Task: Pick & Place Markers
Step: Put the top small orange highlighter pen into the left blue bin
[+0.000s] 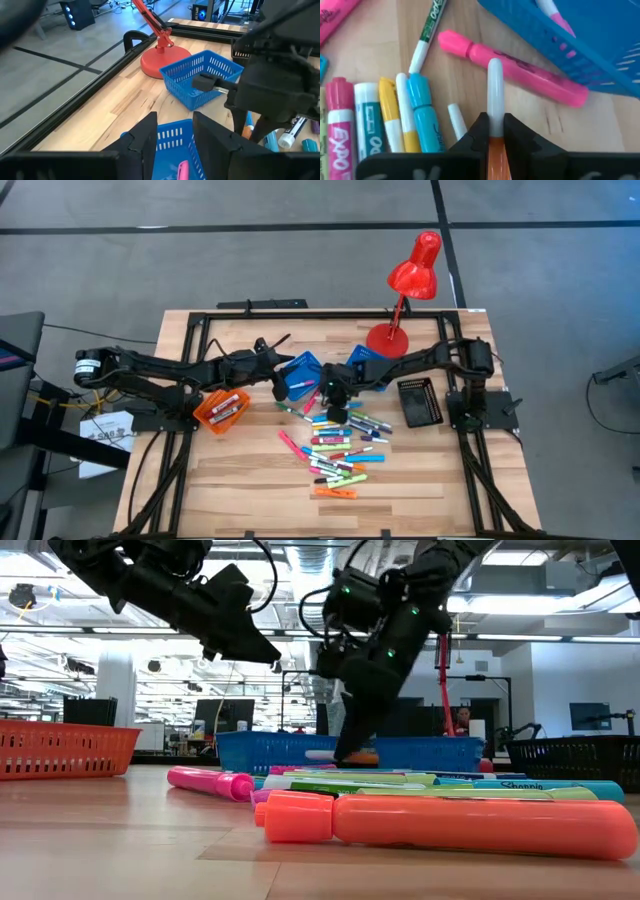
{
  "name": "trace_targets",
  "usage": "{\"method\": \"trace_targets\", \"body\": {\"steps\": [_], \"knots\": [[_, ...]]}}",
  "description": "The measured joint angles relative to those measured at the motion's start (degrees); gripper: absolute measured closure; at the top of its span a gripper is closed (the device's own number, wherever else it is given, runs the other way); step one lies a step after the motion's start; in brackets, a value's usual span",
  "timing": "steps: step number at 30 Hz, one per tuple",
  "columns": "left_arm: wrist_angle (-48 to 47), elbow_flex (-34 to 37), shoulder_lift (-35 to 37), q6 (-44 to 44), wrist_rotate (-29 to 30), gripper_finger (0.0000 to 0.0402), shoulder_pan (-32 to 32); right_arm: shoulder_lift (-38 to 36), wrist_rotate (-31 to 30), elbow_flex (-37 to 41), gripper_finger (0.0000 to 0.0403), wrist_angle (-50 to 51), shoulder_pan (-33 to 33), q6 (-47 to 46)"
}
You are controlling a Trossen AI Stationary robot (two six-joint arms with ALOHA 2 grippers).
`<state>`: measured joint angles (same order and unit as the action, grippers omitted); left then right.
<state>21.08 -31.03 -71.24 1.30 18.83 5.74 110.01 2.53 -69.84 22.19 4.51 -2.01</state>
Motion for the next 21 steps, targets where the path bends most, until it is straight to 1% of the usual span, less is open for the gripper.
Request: {"method": "trace_targets", "body": {"steps": [2,5,8,9,12,14,19,21], "knots": [[0.0,0.0,0.0,0.0,0.0,0.028,0.0,-0.51,-1.01,-2.16,0.0366,3.75,0.02,0.48],[0.13,0.0,0.0,0.0,0.0,0.028,0.07,-1.97,-5.21,-5.4,0.0351,5.81,0.02,2.39],[0.54,0.0,0.0,0.0,-0.02,0.028,0.28,-2.37,-10.58,-8.16,0.0354,2.78,0.28,6.48],[0.67,-0.02,0.0,0.0,0.0,0.028,0.3,-2.39,-11.47,-8.67,0.0358,1.18,0.47,7.99],[1.02,-0.04,0.0,0.0,0.0,0.028,0.31,-2.17,-11.5,-9.16,0.037,-6.23,1.36,12.8],[1.05,-0.04,0.0,0.0,-0.01,0.028,0.3,-1.89,-11.48,-8.95,0.0372,-9.18,2.19,14.36],[0.98,-0.04,0.0,0.02,-0.02,0.028,0.17,-1.87,-11.32,-7.87,0.0349,-9.83,4.35,13.54],[0.96,-0.04,0.0,0.0,-0.02,0.028,0.17,-1.85,-9.3,-7.81,0.0339,-9.23,5.07,14.02]]}}
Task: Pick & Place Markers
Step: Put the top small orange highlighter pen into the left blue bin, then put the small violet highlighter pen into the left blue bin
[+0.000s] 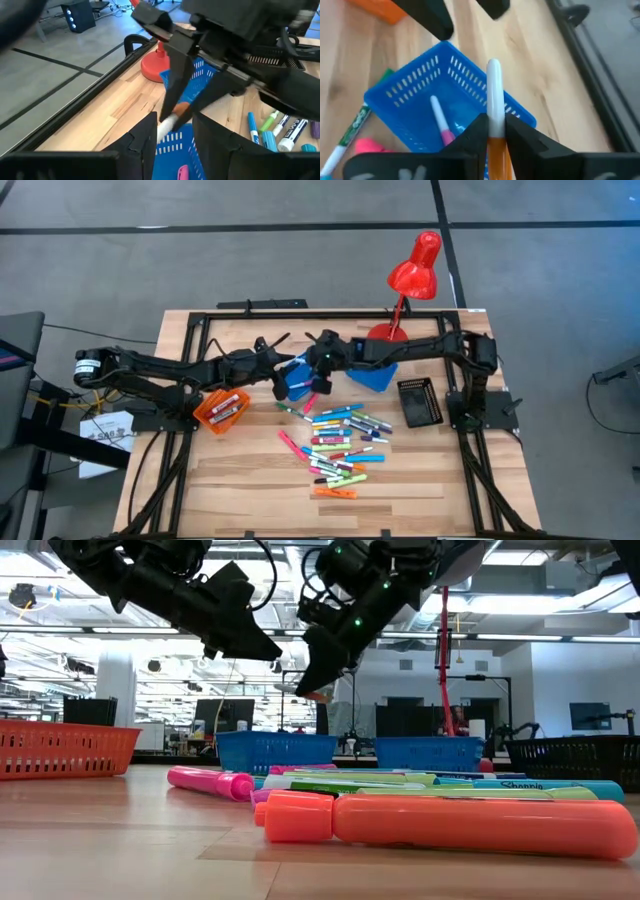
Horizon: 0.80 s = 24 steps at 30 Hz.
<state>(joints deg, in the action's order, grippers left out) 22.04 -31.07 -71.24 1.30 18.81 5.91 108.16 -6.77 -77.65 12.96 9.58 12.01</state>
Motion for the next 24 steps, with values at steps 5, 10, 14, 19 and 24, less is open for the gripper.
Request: {"method": "trace_targets", "body": {"steps": [5,10,14,19,24], "knots": [[0.05,0.0,0.0,0.01,0.0,0.028,0.07,2.21,8.64,-0.05,0.0335,-3.72,1.07,0.48],[0.28,0.0,-0.02,0.12,0.0,0.028,0.07,6.4,9.39,0.05,0.034,-5.42,1.44,1.88],[0.05,-0.02,-0.36,0.2,0.0,0.028,0.07,6.53,9.54,-0.36,0.034,-4.18,0.71,1.99],[-0.11,0.01,-0.63,0.47,0.0,0.028,0.07,3.56,9.8,-0.39,0.0339,3.27,-1.24,1.96],[-0.03,0.02,-0.83,0.73,0.0,0.028,0.07,3.26,9.78,-0.39,0.0339,8.13,-3.94,-0.36]]}}
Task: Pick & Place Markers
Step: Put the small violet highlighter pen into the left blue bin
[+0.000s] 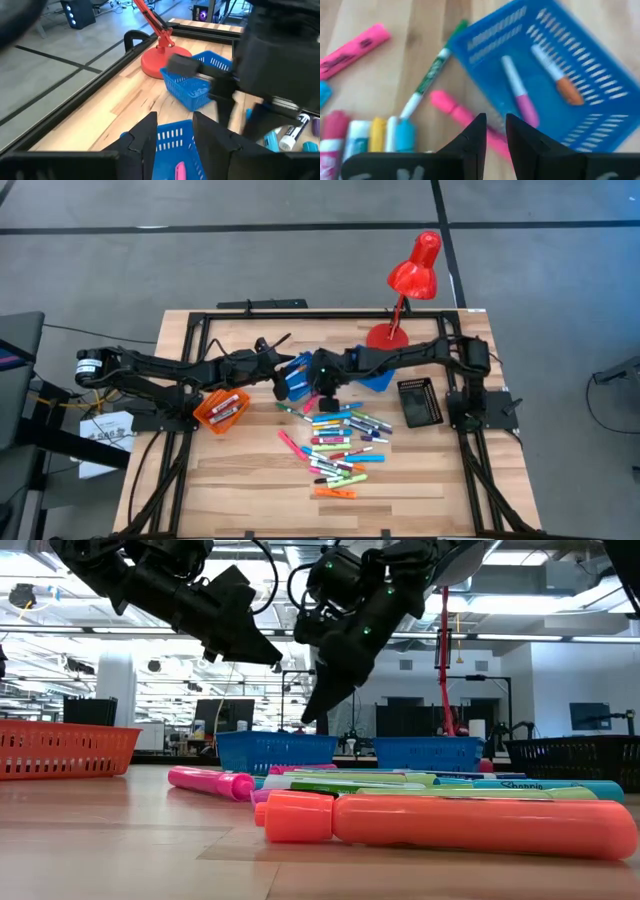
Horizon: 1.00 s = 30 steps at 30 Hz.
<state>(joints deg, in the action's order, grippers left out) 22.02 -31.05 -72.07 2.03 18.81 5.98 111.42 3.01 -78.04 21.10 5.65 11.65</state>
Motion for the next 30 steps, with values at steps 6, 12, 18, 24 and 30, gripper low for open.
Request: {"method": "trace_targets", "body": {"steps": [6,12,18,24,30], "knots": [[0.01,0.0,0.0,2.75,0.0,0.028,0.0,1.14,-0.02,0.04,0.0339,0.32,-3.22,3.14],[-0.01,0.0,0.0,2.97,0.0,0.028,-0.07,1.11,-0.01,0.04,0.0339,-1.72,-4.85,10.8],[-0.02,0.0,0.0,2.97,0.0,0.028,-0.07,1.11,-0.02,0.02,0.0339,-5.27,-5.26,15.33],[-0.06,0.0,0.0,2.97,0.0,0.028,-0.07,1.39,-0.21,0.02,0.0338,-5.18,-5.15,13.9],[-0.06,0.0,0.0,4.42,-0.01,0.028,-0.08,1.39,-0.29,0.02,0.0303,-4.43,-5.67,15.62]]}}
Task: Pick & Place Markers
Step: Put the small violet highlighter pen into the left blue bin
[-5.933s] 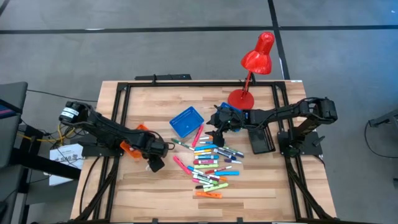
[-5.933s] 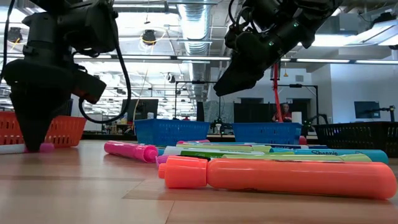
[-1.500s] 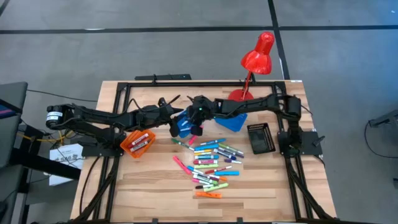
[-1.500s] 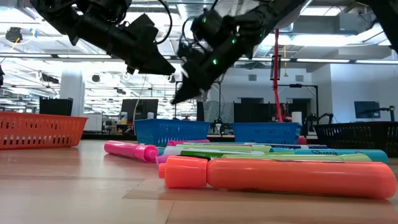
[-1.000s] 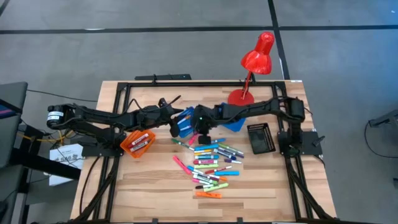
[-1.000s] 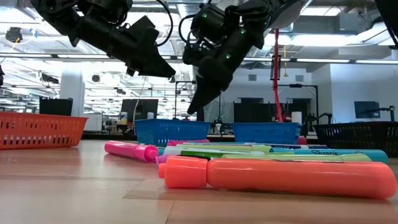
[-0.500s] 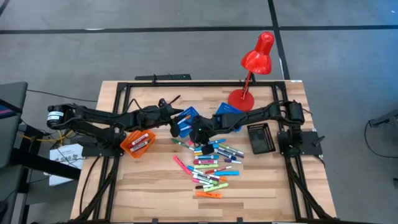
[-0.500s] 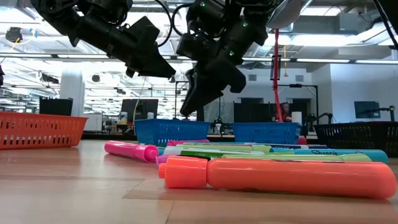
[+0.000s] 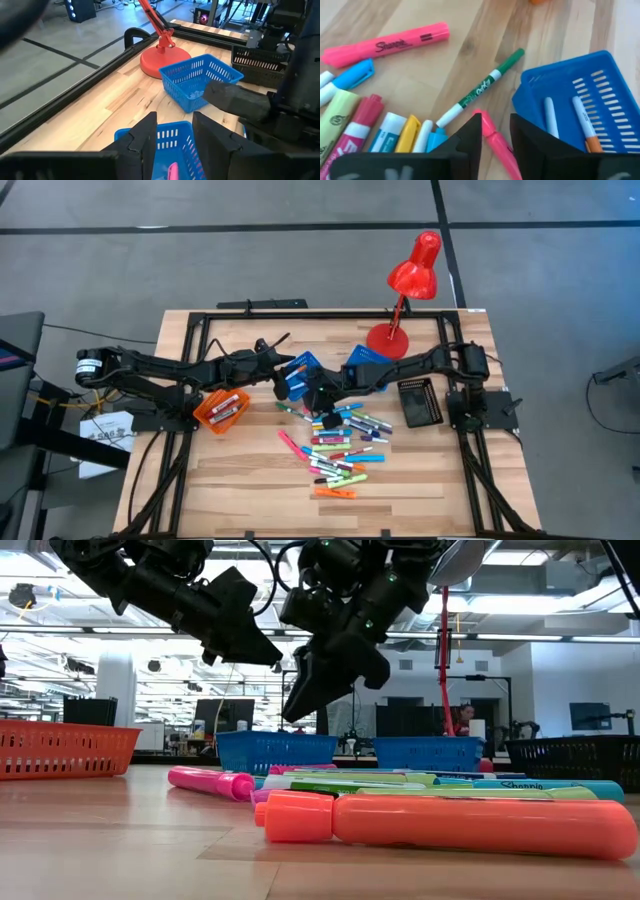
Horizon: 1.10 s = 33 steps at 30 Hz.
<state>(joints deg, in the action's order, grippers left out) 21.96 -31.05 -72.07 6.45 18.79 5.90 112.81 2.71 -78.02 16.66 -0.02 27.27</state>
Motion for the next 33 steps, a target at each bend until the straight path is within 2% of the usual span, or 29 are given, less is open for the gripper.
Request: {"method": "trace_targets", "body": {"steps": [7,12,17,26,33], "knots": [[0.0,0.0,0.0,-0.08,0.01,0.028,0.01,0.0,0.2,0.0,0.023,2.19,-0.84,-0.26],[0.0,0.0,0.0,-0.15,0.01,0.028,0.01,-0.1,-0.07,0.0,0.0205,8.49,-0.45,-6.4],[0.0,0.0,0.0,-0.15,0.0,0.028,0.01,-0.17,-0.11,0.0,0.0206,15.26,-0.23,-9.94],[0.0,0.0,0.0,-0.15,-0.01,0.028,-0.01,-0.86,-0.12,-0.02,0.0235,21.66,-1.17,-14.94],[-0.02,0.0,-0.02,-0.17,0.01,0.028,-0.01,-2.21,-0.01,-0.03,0.0255,25.89,-1.24,-24.96]]}}
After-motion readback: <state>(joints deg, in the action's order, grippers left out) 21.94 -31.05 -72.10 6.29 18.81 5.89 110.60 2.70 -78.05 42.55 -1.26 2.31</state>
